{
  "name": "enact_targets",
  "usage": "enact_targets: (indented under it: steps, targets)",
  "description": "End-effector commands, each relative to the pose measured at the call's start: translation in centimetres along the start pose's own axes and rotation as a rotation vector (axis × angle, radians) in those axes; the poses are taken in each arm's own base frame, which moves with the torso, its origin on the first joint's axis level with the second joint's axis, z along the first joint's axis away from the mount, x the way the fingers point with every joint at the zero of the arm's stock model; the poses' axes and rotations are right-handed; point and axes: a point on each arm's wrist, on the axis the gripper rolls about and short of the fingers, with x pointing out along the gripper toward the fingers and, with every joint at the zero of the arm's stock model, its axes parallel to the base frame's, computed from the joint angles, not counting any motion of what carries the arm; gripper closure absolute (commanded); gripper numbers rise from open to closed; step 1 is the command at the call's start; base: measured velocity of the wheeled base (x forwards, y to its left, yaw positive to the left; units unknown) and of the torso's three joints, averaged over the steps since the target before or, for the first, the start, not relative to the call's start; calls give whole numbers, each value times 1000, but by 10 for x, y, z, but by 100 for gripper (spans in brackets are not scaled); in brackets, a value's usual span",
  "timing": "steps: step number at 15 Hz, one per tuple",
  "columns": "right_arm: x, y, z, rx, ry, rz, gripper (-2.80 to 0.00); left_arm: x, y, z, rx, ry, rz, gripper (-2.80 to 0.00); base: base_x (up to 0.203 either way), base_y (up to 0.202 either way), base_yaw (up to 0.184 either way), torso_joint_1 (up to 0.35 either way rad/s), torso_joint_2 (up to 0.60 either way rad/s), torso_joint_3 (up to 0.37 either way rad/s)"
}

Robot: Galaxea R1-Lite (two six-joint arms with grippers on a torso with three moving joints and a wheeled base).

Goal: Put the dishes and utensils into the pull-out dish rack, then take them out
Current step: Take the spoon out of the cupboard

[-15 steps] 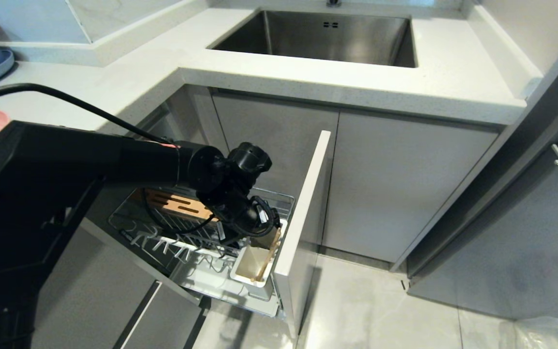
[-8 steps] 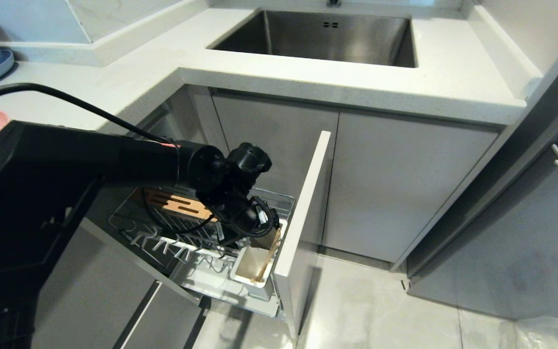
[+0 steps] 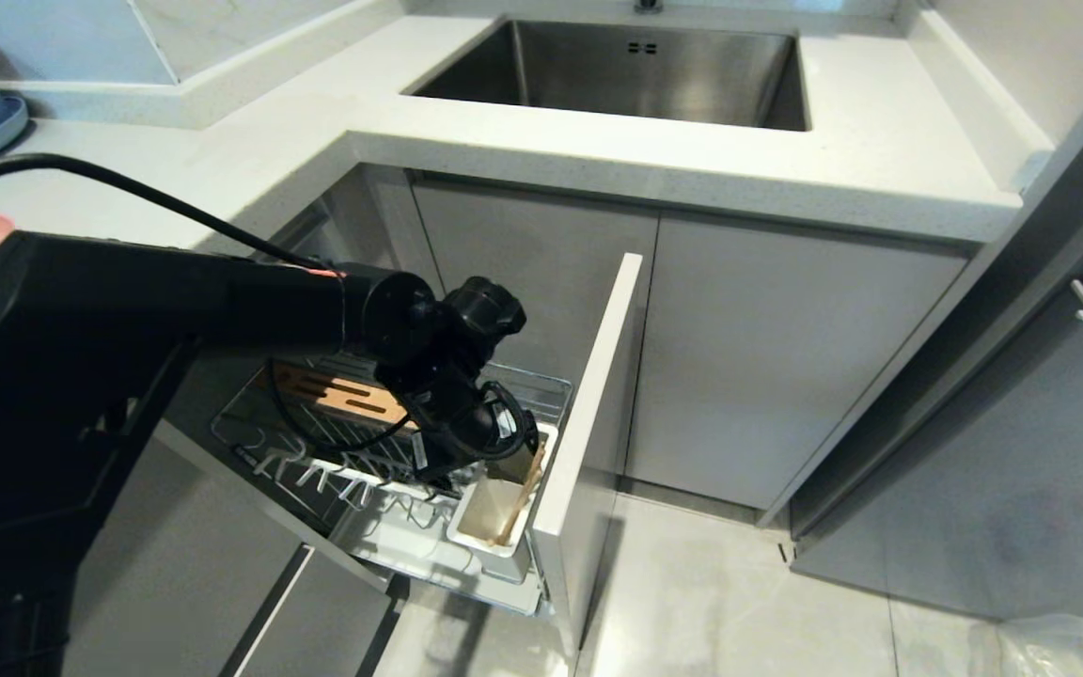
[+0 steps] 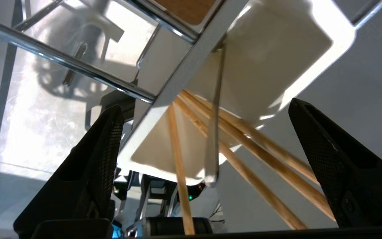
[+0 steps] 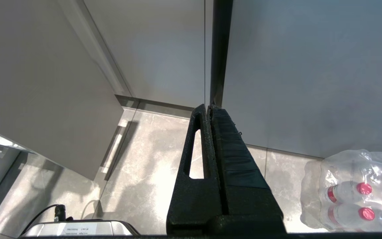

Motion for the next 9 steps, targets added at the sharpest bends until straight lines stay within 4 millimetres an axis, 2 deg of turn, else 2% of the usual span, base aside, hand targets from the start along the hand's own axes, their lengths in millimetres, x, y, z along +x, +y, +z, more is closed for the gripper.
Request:
enact_targets:
  steps: [1,9]
  targets:
    - [0,0,0,0,2,0,0,-3,0,2,-9,-9,-5,-280,0,0,0,0,0,0]
    - [0,0,0,0,2,0,0,-9,-2,6,-20,-39,-6,-280,0,0,0,0,0,0]
